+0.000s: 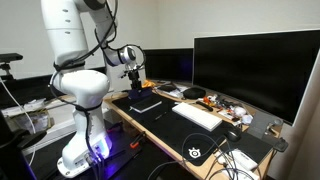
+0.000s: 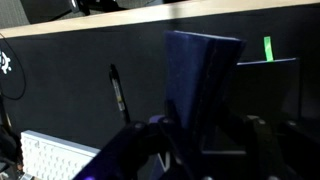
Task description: Move the black book slightly to the left, and place the navy blue object, which is on the left on top of it
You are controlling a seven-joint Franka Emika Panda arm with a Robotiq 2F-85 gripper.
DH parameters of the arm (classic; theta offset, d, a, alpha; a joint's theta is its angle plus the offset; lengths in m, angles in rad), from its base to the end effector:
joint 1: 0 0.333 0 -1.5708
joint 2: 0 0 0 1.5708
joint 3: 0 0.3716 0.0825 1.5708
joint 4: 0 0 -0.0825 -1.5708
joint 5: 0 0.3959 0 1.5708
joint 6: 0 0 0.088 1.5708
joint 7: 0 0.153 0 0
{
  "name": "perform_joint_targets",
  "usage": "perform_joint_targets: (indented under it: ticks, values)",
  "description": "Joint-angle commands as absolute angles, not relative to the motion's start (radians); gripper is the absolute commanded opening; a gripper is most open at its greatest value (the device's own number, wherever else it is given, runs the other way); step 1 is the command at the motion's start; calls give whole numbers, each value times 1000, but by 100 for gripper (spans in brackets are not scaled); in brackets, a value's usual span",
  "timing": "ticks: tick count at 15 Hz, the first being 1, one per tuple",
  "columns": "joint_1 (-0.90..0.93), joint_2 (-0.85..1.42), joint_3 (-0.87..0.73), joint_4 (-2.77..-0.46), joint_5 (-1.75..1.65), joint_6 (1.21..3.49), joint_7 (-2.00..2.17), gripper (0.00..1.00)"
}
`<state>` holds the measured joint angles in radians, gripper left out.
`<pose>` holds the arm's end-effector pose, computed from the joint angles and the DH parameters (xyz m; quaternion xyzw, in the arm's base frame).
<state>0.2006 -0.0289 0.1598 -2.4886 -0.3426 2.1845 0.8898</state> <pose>0.4129 0.1286 0.2830 0.9721 -0.1433 -0.0358 0.1822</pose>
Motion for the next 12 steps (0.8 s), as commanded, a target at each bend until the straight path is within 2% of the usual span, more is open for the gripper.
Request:
perform_joint_targets:
  ticks: [1,12]
  values:
    - [162,3,148,-2507,-411,2280,893,22]
    - [196,219,53,-2472,-608,2575,920,22]
